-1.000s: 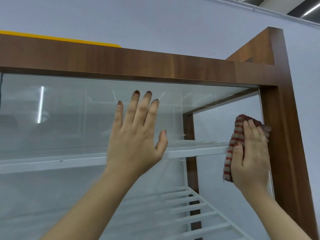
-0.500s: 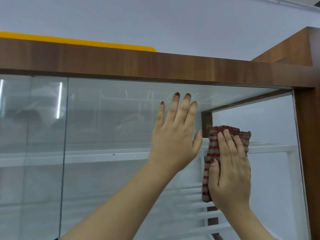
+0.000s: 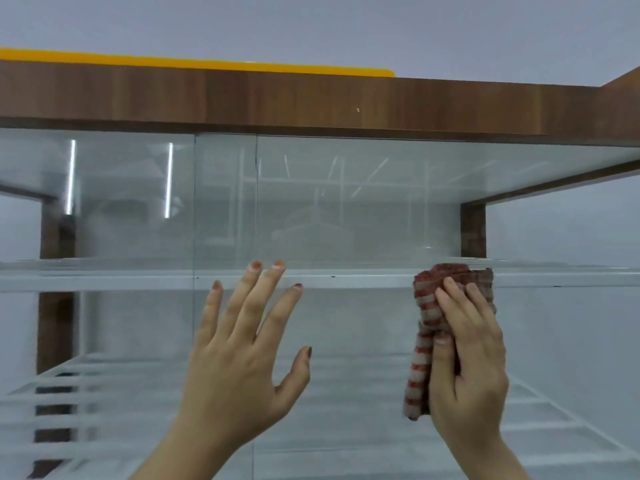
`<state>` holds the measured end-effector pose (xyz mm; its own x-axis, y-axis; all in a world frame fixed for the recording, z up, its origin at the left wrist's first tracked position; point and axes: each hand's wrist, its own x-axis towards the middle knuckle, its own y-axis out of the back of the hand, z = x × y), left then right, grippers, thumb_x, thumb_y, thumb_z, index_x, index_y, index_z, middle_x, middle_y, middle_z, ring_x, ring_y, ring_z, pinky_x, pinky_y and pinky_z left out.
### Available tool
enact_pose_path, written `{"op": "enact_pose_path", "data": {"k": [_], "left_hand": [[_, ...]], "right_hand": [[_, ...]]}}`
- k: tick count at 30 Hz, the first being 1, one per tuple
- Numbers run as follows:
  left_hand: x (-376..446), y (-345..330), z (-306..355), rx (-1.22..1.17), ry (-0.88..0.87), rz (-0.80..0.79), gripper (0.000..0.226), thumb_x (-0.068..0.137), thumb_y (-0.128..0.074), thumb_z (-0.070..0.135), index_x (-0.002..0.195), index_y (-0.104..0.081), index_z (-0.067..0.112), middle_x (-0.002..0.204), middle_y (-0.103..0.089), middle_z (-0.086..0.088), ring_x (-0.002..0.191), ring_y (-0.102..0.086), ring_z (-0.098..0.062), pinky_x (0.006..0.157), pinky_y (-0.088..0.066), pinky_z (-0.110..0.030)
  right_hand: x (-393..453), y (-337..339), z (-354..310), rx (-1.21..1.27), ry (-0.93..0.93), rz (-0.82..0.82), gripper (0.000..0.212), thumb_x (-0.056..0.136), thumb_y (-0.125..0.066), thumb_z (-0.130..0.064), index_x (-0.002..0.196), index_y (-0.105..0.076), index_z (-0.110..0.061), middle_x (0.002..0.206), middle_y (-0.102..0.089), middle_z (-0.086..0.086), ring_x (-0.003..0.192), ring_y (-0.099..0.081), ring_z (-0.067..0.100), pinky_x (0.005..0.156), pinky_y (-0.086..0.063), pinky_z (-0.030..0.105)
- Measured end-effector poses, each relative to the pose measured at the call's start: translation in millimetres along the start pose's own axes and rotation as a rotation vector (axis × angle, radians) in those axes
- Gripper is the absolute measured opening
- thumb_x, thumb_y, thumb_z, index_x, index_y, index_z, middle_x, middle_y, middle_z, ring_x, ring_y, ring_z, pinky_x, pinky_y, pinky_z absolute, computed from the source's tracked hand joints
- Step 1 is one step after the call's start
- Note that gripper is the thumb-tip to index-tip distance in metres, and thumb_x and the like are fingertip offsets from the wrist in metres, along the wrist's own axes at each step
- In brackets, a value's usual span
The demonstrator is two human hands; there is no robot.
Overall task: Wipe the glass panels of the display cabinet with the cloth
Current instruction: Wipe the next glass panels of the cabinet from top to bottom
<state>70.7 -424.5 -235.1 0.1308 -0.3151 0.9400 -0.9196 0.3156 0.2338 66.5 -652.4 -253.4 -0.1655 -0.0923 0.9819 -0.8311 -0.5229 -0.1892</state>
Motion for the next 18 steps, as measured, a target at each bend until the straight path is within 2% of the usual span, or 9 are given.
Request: {"op": "enact_pose_path", "data": {"k": [2, 6, 9, 15, 18], "left_hand": [[-2.5, -2.4, -8.9, 0.043, -0.031, -0.019, 0.063, 0.082, -0.043, 0.046, 0.136, -0.038, 0.015, 0.150, -0.025, -0.006, 0.140, -0.020, -0.024, 0.114, -0.011, -0.047], [-3.9, -6.2, -13.6, 0.085, -0.032, 0.005, 0.063, 0.082, -0.043, 0.048, 0.137, -0.039, 0.016, 0.151, -0.023, -0.007, 0.141, -0.017, -0.025, 0.114, -0.011, -0.050], [-5.9, -7.3, -14.0, 0.071, 0.012, 0.029, 0.062, 0.083, -0.043, 0.048, 0.138, -0.039, 0.018, 0.151, -0.022, -0.008, 0.141, -0.017, -0.026, 0.114, -0.011, -0.051], [-8.4, -8.5, -15.4, 0.044, 0.030, 0.035, 0.060, 0.085, -0.041, 0.046, 0.138, -0.039, 0.018, 0.150, -0.025, -0.007, 0.141, -0.017, -0.026, 0.114, -0.011, -0.051], [-8.6, -9.5, -15.0, 0.054, 0.023, 0.030, 0.062, 0.084, -0.042, 0.046, 0.138, -0.038, 0.016, 0.150, -0.028, -0.006, 0.142, -0.016, -0.027, 0.114, -0.010, -0.052]], "right_hand": [[-11.6, -17.4, -23.8, -0.072, 0.031, -0.017, 0.034, 0.098, -0.034, -0.021, 0.124, -0.053, -0.010, 0.130, -0.054, 0.009, 0.129, -0.040, 0.029, 0.103, -0.030, 0.053], [-25.8, -41.2, -53.7, -0.206, 0.040, -0.073, 0.036, 0.093, -0.038, -0.025, 0.128, -0.048, -0.023, 0.134, -0.050, 0.004, 0.133, -0.035, 0.025, 0.110, -0.018, 0.044], [-33.2, -51.3, -68.3, -0.244, 0.038, -0.119, 0.041, 0.092, -0.038, -0.027, 0.132, -0.046, -0.021, 0.139, -0.045, 0.005, 0.136, -0.030, 0.026, 0.112, -0.018, 0.042], [-27.6, -55.2, -70.7, -0.338, 0.119, -0.260, 0.047, 0.098, -0.023, -0.034, 0.142, -0.029, -0.019, 0.150, -0.027, 0.004, 0.141, -0.019, 0.026, 0.114, -0.015, 0.041], [-14.7, -49.3, -57.7, -0.338, 0.126, -0.266, 0.048, 0.097, -0.025, -0.032, 0.143, -0.027, -0.019, 0.150, -0.028, 0.006, 0.141, -0.018, 0.026, 0.113, -0.018, 0.045]]}}
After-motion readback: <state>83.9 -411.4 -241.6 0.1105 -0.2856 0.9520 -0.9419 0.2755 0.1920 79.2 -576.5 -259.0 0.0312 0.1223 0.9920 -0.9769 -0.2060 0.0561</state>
